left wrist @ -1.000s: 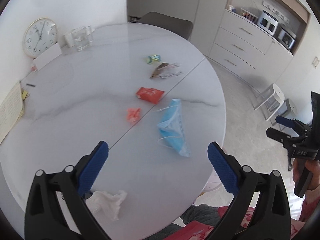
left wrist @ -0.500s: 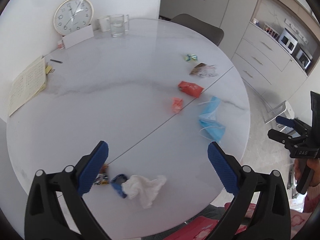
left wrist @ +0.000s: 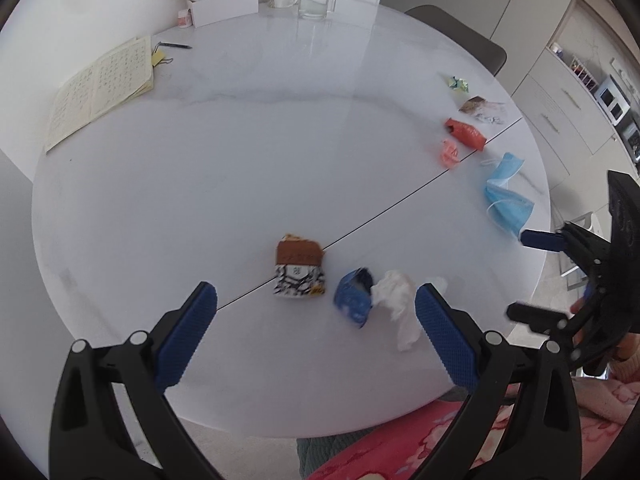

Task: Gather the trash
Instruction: 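Move the right tool to the white tissue and grasp it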

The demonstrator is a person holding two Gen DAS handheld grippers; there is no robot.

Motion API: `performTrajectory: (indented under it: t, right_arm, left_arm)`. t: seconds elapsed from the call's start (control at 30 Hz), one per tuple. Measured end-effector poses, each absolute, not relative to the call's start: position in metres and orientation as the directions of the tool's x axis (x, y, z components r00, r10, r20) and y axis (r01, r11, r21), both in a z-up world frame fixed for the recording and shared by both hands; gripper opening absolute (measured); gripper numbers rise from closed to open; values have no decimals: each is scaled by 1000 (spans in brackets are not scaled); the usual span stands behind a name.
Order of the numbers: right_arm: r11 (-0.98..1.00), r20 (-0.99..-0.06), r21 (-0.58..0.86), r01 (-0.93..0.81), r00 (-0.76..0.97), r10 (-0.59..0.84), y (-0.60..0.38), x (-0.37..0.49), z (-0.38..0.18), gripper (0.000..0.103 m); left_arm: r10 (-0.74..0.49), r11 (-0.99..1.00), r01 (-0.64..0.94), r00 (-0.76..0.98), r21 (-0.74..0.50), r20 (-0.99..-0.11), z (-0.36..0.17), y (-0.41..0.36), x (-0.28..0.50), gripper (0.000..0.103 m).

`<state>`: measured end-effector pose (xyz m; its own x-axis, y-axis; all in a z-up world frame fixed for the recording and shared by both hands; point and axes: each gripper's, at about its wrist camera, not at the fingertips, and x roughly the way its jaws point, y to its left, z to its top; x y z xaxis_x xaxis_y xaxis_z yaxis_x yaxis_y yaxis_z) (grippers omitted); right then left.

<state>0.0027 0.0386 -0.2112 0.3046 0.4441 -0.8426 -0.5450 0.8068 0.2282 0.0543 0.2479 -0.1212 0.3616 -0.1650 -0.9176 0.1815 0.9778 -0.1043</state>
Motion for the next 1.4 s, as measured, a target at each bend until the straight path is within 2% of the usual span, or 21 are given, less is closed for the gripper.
performTrajectory:
  t: [0.17, 0.33, 0.4, 0.43, 0.5, 0.57, 0.6, 0.7, 0.9, 1.07, 1.2, 1.4]
  right_arm:
    - [722, -854, 177, -669, 259, 450, 96, 4, -235, 100]
    - [693, -880, 152, -705, 223, 419, 123, 18, -256, 82]
    - [688, -890, 156, -709, 201, 409, 128, 21, -263, 68]
    - [689, -897, 153, -708, 193, 398, 130, 23, -266, 64]
    - [694, -906, 151, -704, 182, 381, 131, 24, -269, 40]
    - [705, -910, 160, -691, 174, 377, 126, 24, -269, 23]
    - [711, -908, 172, -682, 170, 383, 121, 23, -266, 19]
    - [730, -905, 186, -657, 174, 387, 108, 22, -259, 16]
    - [792, -901, 194, -578, 215, 377, 65, 16, -238, 16]
    - [820, -895, 196, -538, 242, 373, 27, 8, -220, 16]
    - [827, -890, 201, -525, 255, 378, -3, 4, -208, 16]
    - [827, -886, 191, -528, 271, 377, -33, -2, -198, 17]
  left_arm:
    - [-174, 972, 208, 331, -108, -927, -127, 259, 53, 95]
    - [-192, 962, 248, 309, -116, -931, -136, 257, 52, 95]
    - [-199, 957, 266, 300, -118, -933, -139, 254, 53, 95]
    - [-206, 953, 275, 293, -124, -934, -141, 252, 54, 95]
    - [-216, 950, 282, 287, -133, -933, -142, 250, 56, 95]
    - [-228, 946, 289, 280, -145, -933, -144, 247, 57, 95]
    - [-236, 944, 292, 276, -153, -932, -145, 244, 58, 95]
    - [-252, 940, 297, 268, -170, -930, -149, 236, 60, 95]
    - [-274, 941, 267, 241, -208, -931, -168, 209, 63, 94]
    - [-230, 969, 136, 205, -205, -951, -199, 190, 68, 81]
    - [-189, 982, 36, 204, -185, -961, -217, 177, 67, 79]
    - [-101, 991, -70, 207, -118, -973, -233, 165, 71, 62]
